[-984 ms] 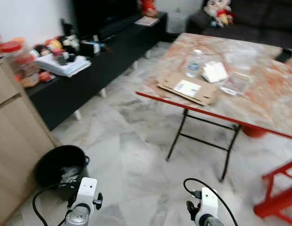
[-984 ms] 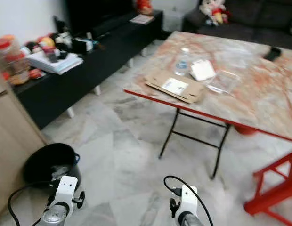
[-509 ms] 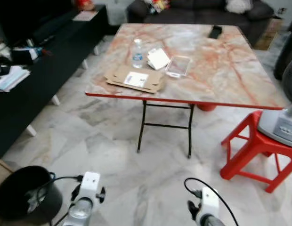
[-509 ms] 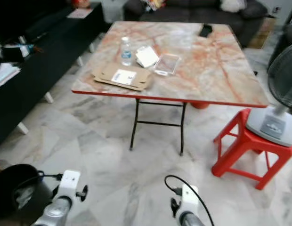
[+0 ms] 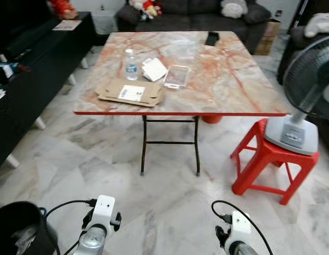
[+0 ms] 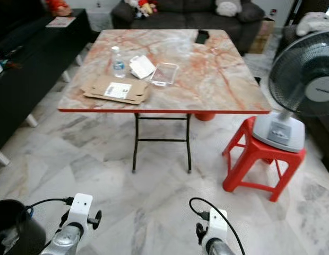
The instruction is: Picking trash to rubbish bin
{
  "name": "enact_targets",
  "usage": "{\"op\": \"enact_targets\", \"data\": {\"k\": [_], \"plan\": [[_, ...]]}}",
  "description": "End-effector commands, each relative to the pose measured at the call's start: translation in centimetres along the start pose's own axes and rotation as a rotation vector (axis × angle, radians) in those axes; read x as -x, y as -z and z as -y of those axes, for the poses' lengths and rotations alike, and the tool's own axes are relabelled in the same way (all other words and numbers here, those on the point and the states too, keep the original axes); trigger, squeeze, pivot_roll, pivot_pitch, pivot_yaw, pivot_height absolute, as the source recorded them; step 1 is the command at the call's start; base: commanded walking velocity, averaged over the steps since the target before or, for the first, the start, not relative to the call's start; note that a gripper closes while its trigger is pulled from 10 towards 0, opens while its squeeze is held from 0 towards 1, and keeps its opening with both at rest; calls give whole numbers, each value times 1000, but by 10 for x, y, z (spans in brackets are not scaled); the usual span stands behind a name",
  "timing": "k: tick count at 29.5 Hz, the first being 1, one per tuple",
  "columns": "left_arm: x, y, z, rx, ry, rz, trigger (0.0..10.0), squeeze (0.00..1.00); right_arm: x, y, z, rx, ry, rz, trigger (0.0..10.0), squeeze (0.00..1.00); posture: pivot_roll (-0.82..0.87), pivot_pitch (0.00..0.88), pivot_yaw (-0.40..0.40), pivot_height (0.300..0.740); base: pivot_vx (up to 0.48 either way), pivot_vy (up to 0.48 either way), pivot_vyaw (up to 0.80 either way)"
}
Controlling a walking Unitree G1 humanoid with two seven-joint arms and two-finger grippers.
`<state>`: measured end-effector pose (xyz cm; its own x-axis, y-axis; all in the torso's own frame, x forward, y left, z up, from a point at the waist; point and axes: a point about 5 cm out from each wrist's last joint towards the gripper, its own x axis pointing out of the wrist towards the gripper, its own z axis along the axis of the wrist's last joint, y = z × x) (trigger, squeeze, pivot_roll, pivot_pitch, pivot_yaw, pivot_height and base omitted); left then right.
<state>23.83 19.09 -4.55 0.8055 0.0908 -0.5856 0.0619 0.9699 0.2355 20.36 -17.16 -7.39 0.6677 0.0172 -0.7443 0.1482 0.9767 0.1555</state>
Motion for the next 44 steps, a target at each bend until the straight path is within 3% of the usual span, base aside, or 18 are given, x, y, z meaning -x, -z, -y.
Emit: {"op": "enact_targets", "data": {"k": [1,5,6,11,13,16,19,24,27,30,32,44], "plan": [[-1,-3,2,-19,2,13,10000,0,0,-4,2,0,7,19,10000,0,54,45,17,740,0,0,0],[-4,-19,2,-7,-13,92,10000,0,-4,-26,-3,43,-26,103,10000,0,56,44,17,740,0,0,0],[-6,-33,3,-4,-22,164,10000,0,-5,-48,-8,56,-52,194,10000,0,60,50,18,740,0,0,0],[-7,-57,8,-6,-16,279,10000,0,-5,-92,-21,135,-115,375,10000,0,46,48,21,740,0,0,0],[-7,-72,9,26,-19,349,10000,0,-1,-118,-34,158,-166,494,10000,0,40,45,26,740,0,0,0],[-6,-97,7,80,-42,456,10000,0,9,-159,-55,150,-243,682,10000,0,31,36,32,740,0,0,0],[-5,-116,6,85,-58,527,10000,0,18,-183,-68,135,-276,786,10000,0,24,24,35,740,0,0,0],[3,-174,7,111,-42,723,10000,0,36,-229,-91,14,-306,937,10000,0,34,0,35,740,0,0,0],[7,-192,3,122,-53,778,10000,0,45,-241,-102,38,-330,1001,10000,0,26,0,43,740,357,0,0],[9,-203,2,121,-53,809,10000,0,43,-242,-107,-4,-338,973,10000,0,23,0,47,740,393,0,0],[11,-209,2,123,-57,822,10000,0,43,-241,-110,18,-346,965,10000,0,31,0,43,740,396,0,-647],[12,-211,-3,134,-67,818,10000,0,48,-240,-116,0,-383,990,10000,0,33,0,37,740,398,0,-186]]}}
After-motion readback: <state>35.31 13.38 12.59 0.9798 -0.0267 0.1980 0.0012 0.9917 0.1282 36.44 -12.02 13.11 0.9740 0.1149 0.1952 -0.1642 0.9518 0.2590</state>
